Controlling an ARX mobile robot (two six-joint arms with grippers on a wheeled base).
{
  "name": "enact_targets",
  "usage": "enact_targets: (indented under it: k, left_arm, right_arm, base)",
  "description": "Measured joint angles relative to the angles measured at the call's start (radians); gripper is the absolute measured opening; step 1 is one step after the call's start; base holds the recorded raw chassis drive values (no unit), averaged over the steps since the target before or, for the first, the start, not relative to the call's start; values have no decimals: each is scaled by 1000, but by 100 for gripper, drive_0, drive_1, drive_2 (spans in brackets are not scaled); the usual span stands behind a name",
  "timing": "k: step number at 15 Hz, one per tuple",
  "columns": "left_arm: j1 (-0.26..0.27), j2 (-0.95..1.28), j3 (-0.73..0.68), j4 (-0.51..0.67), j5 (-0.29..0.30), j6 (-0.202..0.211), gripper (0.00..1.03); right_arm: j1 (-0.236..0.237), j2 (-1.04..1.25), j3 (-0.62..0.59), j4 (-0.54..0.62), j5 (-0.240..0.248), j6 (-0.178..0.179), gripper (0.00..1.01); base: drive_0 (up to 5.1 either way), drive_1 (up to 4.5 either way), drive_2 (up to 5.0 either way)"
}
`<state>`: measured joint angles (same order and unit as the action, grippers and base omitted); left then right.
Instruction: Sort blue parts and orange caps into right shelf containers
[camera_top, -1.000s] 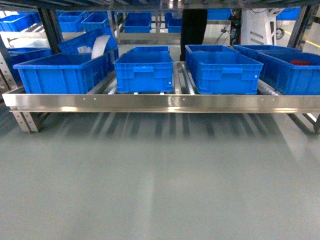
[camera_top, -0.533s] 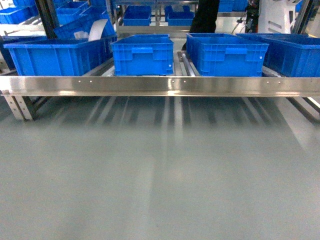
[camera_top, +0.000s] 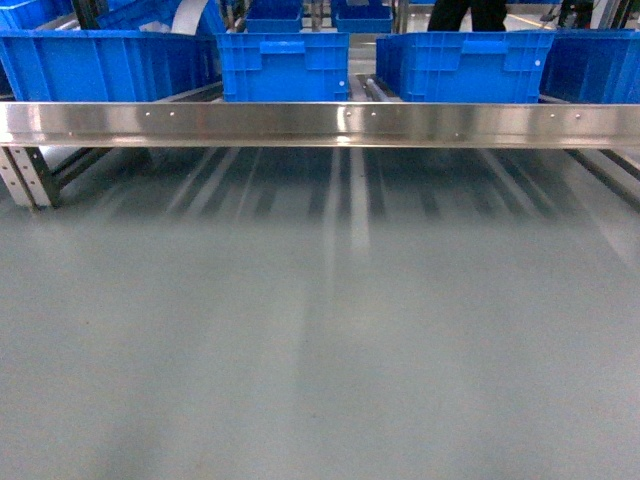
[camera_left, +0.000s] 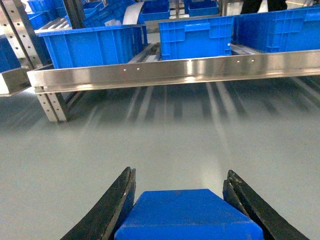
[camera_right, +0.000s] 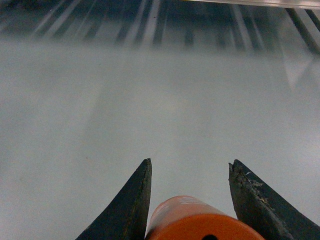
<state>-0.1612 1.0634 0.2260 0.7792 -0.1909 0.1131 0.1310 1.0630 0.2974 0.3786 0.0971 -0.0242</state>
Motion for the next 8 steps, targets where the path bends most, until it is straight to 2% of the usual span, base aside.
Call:
enact_targets:
  k: [2,8]
  left_arm:
    - [0,0,0,0,0,0,44]
    - [0,-1,0,3,-1,0,44]
  right_arm:
    - [0,0,0,1,0,0,42]
    - [2,0,0,2,-1,0,42]
  base:
    - [0,0,0]
    - [254,219,-513]
